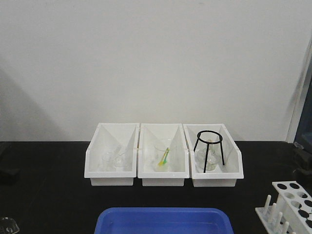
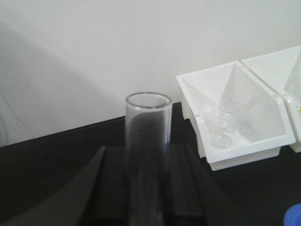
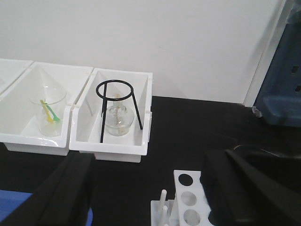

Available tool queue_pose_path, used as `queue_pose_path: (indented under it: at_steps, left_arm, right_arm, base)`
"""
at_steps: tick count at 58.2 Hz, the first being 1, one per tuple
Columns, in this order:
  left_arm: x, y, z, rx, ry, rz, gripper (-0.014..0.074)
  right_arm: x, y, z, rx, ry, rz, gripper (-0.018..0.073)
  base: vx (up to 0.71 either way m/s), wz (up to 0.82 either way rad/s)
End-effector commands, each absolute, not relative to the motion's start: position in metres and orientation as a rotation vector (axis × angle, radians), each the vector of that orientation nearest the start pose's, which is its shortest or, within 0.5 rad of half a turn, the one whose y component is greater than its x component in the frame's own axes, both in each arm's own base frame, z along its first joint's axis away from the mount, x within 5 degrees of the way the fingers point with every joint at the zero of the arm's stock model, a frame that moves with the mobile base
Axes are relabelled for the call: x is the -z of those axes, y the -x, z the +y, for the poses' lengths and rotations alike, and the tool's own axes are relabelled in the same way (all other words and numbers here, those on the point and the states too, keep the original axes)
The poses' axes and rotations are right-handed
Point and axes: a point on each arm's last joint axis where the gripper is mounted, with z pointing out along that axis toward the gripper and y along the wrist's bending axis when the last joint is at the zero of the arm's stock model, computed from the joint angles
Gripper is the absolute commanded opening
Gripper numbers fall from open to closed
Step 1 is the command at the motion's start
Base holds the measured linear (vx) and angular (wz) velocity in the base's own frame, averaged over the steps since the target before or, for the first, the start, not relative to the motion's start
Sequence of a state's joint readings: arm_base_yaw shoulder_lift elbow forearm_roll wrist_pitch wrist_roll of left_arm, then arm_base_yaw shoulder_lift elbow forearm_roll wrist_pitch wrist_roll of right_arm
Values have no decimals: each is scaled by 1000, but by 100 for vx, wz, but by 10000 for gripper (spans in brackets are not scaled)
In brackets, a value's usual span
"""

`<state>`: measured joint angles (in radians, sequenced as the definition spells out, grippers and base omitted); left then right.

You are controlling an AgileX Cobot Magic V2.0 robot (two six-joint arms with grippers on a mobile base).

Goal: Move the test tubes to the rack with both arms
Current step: 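Carry the held test tube toward the right gripper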

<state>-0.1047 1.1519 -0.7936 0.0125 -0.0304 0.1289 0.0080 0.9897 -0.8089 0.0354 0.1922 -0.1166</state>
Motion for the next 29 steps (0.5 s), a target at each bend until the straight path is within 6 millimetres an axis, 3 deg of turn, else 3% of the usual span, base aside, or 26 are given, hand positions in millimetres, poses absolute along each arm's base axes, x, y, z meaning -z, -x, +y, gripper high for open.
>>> queue_pose_path:
  at_steps: [1, 11, 29]
  left_arm:
    - [-360, -251, -43, 32, -249, 1655, -20]
    - [-363, -244, -80, 149, -356, 1585, -20]
    - [-357, -233, -144, 433, -433, 1503, -20]
  right_arm:
    - [-373, -217, 4, 42, 87, 1736, 515]
    - [-367, -224, 29, -37, 186, 1739, 515]
    - [-354, -226, 104, -257, 445, 1700, 515]
  base:
    - [0, 0]
    - [0, 0]
    - [0, 0]
